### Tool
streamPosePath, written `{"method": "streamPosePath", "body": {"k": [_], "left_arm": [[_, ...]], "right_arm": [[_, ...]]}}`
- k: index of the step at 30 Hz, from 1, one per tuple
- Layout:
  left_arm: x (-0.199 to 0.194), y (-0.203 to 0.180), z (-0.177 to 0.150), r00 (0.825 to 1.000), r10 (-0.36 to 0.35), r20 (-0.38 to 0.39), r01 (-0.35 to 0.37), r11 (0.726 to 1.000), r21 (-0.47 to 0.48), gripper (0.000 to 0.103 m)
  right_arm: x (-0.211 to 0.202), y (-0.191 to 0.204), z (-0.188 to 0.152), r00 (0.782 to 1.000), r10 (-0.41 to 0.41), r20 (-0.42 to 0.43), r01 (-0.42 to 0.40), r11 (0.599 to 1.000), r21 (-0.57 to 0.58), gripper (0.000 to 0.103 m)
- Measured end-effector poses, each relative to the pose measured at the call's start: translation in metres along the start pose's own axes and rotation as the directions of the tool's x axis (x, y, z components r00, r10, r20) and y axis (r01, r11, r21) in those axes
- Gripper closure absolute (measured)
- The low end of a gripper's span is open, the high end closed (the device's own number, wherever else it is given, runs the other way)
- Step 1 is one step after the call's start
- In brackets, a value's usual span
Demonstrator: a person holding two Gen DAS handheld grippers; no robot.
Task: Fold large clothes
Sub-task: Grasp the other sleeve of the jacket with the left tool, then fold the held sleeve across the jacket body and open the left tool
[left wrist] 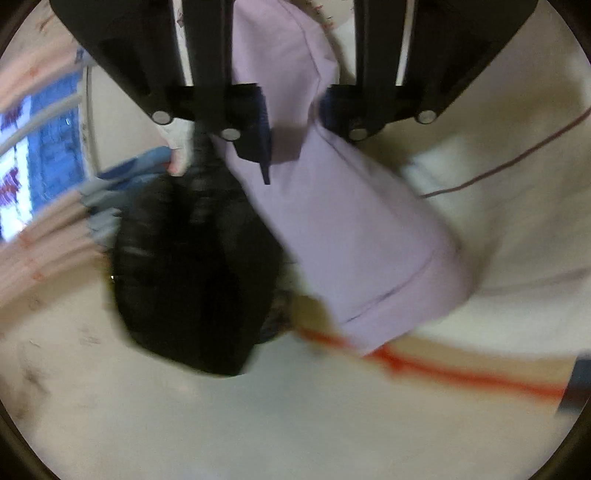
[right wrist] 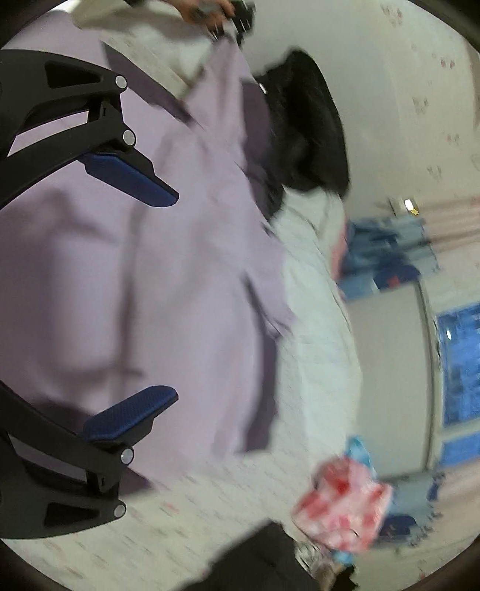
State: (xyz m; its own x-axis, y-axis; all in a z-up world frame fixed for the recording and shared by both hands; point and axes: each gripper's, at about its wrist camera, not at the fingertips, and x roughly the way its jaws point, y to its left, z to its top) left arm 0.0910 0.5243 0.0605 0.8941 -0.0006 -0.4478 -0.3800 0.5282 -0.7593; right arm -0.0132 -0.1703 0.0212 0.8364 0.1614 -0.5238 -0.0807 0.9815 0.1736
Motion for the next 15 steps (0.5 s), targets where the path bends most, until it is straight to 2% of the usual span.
{"method": "streamPosePath", "body": {"k": [2, 4, 5, 6, 7, 8, 9, 10, 11, 13, 15], "left_arm": [[-0.017, -0.029, -0.006, 0.993, -0.108, 0.047, 0.103, 0.991, 0.086, 0.083], [-0.028, -0.059, -0.014, 0.979, -0.195, 0.051, 0.185, 0.971, 0.153, 0.083], [-0.036, -0.083, -0.020, 0.967, -0.250, 0.041, 0.237, 0.951, 0.197, 0.083], [-0.043, -0.106, -0.027, 0.954, -0.298, 0.021, 0.285, 0.929, 0.234, 0.083], [-0.048, -0.128, -0.035, 0.939, -0.343, -0.005, 0.332, 0.904, 0.269, 0.083], [-0.056, -0.159, -0.048, 0.918, -0.393, -0.043, 0.386, 0.867, 0.315, 0.083], [-0.061, -0.186, -0.062, 0.898, -0.432, -0.081, 0.432, 0.830, 0.353, 0.084], [-0.067, -0.211, -0.078, 0.876, -0.466, -0.124, 0.475, 0.790, 0.389, 0.084], [-0.072, -0.244, -0.103, 0.847, -0.498, -0.189, 0.527, 0.732, 0.432, 0.083], [-0.077, -0.288, -0.149, 0.798, -0.526, -0.294, 0.600, 0.645, 0.473, 0.084], [-0.075, -0.326, -0.214, 0.735, -0.524, -0.430, 0.677, 0.550, 0.488, 0.084]], "right_arm": [[0.017, -0.015, 0.015, 0.998, -0.063, -0.014, 0.064, 0.997, 0.031, 0.009], [0.058, -0.033, 0.021, 0.987, -0.080, -0.141, 0.090, 0.994, 0.069, 0.009], [0.074, -0.039, 0.018, 0.978, -0.072, -0.195, 0.090, 0.992, 0.086, 0.008], [0.098, -0.046, 0.012, 0.959, -0.059, -0.276, 0.091, 0.990, 0.103, 0.008], [0.110, -0.048, 0.008, 0.948, -0.067, -0.311, 0.104, 0.989, 0.102, 0.006], [0.117, -0.047, 0.006, 0.942, -0.085, -0.325, 0.119, 0.989, 0.084, 0.006], [0.114, -0.045, 0.008, 0.945, -0.086, -0.315, 0.116, 0.990, 0.079, 0.006], [0.106, -0.045, 0.011, 0.956, -0.042, -0.291, 0.077, 0.991, 0.107, 0.006], [0.098, -0.046, 0.013, 0.963, -0.004, -0.270, 0.043, 0.990, 0.137, 0.006], [0.073, -0.054, 0.018, 0.977, 0.066, -0.204, -0.022, 0.977, 0.210, 0.006], [0.042, -0.067, 0.021, 0.986, 0.119, -0.120, -0.083, 0.960, 0.269, 0.006]]}}
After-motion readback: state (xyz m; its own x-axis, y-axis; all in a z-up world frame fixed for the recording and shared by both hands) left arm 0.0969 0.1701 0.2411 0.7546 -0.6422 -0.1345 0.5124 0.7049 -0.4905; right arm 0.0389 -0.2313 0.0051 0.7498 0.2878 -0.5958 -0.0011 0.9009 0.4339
